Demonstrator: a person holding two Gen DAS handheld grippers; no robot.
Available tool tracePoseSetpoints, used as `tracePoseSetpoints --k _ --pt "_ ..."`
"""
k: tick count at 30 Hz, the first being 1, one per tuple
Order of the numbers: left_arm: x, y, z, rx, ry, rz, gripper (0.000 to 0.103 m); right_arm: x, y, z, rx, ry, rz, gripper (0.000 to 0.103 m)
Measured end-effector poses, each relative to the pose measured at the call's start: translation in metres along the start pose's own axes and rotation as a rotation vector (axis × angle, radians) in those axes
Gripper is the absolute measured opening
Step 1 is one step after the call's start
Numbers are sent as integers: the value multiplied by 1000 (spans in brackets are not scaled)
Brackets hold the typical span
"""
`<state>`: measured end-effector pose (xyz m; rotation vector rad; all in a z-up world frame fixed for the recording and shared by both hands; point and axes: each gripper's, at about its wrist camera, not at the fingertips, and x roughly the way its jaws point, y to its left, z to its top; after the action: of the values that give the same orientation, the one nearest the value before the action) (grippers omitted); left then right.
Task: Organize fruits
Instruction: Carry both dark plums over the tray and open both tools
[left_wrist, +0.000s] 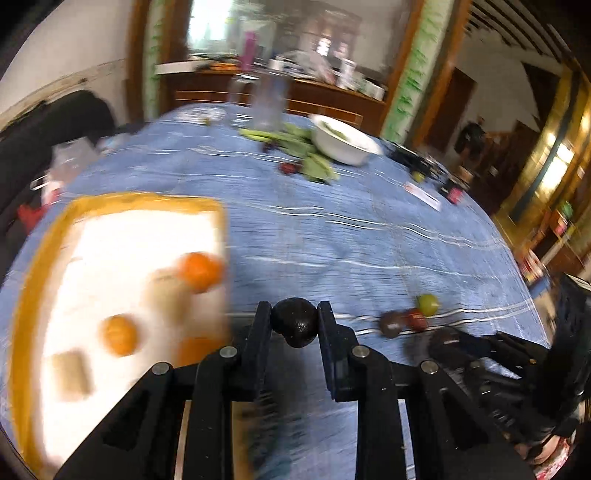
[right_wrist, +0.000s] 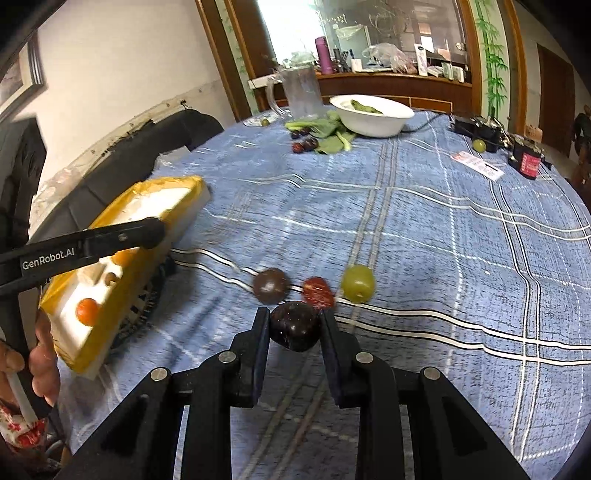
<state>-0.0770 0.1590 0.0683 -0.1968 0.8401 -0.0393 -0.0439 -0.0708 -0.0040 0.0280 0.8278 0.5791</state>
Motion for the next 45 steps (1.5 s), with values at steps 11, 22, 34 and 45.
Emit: tracePoseSetpoints --k 11,22,34,45 --pt "-57 107 -27 -141 -67 216 24 17 106 31 -76 26 211 29" --pt "-51 138 -45 -178 -31 228 24 51 193 18 -245 107 219 30" --pt "-74 150 -48 -275 -88 174 62 73 240 11 -346 117 219 35" --pt "-90 147 -47 -284 -120 165 76 41 220 21 -298 10 171 68"
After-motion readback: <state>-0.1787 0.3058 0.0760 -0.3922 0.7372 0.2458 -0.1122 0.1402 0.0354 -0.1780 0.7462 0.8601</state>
